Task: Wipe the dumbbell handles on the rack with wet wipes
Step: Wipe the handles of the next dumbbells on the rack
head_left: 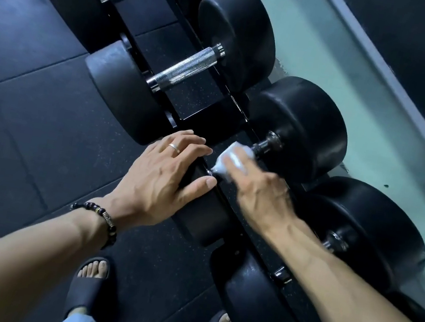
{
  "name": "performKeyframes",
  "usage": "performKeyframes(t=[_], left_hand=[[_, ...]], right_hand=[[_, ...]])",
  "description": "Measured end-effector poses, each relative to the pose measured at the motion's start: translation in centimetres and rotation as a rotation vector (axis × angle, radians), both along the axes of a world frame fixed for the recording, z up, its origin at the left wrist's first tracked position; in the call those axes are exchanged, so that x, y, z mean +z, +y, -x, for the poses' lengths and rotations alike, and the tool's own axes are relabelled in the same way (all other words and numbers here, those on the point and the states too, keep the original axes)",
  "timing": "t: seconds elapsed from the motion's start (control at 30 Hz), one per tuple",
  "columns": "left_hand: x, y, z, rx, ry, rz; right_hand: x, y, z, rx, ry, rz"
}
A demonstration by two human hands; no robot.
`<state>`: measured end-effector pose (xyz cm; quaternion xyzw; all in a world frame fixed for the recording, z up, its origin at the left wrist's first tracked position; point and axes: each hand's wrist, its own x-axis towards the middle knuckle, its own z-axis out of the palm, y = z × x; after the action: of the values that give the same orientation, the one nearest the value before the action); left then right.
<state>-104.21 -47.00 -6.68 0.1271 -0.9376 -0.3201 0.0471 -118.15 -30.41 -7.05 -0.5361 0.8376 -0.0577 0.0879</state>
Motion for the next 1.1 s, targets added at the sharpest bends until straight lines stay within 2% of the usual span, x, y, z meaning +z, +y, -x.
performKeyframes(t=[0.07,0.1,0.2,0.23,0.37,0.43,0.5,0.57,0.63,0.67,0.8,0.83,0.9,0.97,1.03,1.1], left_hand=[[-0.1,-0.1,0.0,0.002,0.000,-0.002],[-0.1,-0.1,0.0,0.003,0.000,-0.005],[0.0,0.1,0.0,0.008,-0.004,-0.011],[0.0,0.0,0.0,0.012,-0.005,-0.012],[-0.2,0.0,0.0,0.007,0.000,-0.014],[-0.2,0.0,0.0,0.003,-0.006,-0.017],[-0.3,0.0,0.0,0.009,-0.004,-0.019],[-0.3,0.0,0.1,0.009,0.007,-0.021],[-0.3,0.0,0.0,0.007,0.015,-0.020],[-0.3,-0.1,0.0,0.006,0.016,-0.019],[-0.3,0.0,0.0,0.007,0.001,-0.021],[-0.3,0.0,0.0,0.011,0.003,-0.022],[-0.4,0.0,0.1,0.005,0.016,-0.022],[-0.3,-0.1,0.1,0.000,0.014,-0.020],[-0.3,-0.1,0.1,-0.005,-0.004,-0.018],[-0.2,-0.1,0.1,-0.001,-0.009,-0.018]], right_hand=[[-0.2,0.4,-0.1,0.108,0.008,-0.007],[-0.4,0.5,0.6,0.065,0.036,-0.017],[-0.5,0.4,1.5,-0.265,0.093,0.001],[-0.7,0.3,1.0,-0.292,0.091,0.002],[-0.6,0.9,-0.5,-0.071,0.047,-0.078],[-0.8,1.0,1.0,-0.234,0.080,-0.046],[-0.7,0.5,0.7,-0.353,0.031,-0.021],[-0.7,0.1,-0.7,-0.196,-0.111,-0.059],[-0.3,0.2,-1.1,0.016,-0.161,-0.133],[-0.1,0.2,-0.3,0.020,-0.141,-0.154],[-0.1,0.4,2.3,-0.282,-0.009,-0.079],[-0.2,0.3,1.7,-0.251,-0.035,-0.102],[-0.1,0.4,0.1,-0.041,-0.186,-0.175],[0.7,0.4,-0.1,0.094,-0.184,-0.248],[0.6,0.5,1.8,-0.073,-0.066,-0.259],[0.8,0.3,2.3,-0.249,-0.011,-0.176]])
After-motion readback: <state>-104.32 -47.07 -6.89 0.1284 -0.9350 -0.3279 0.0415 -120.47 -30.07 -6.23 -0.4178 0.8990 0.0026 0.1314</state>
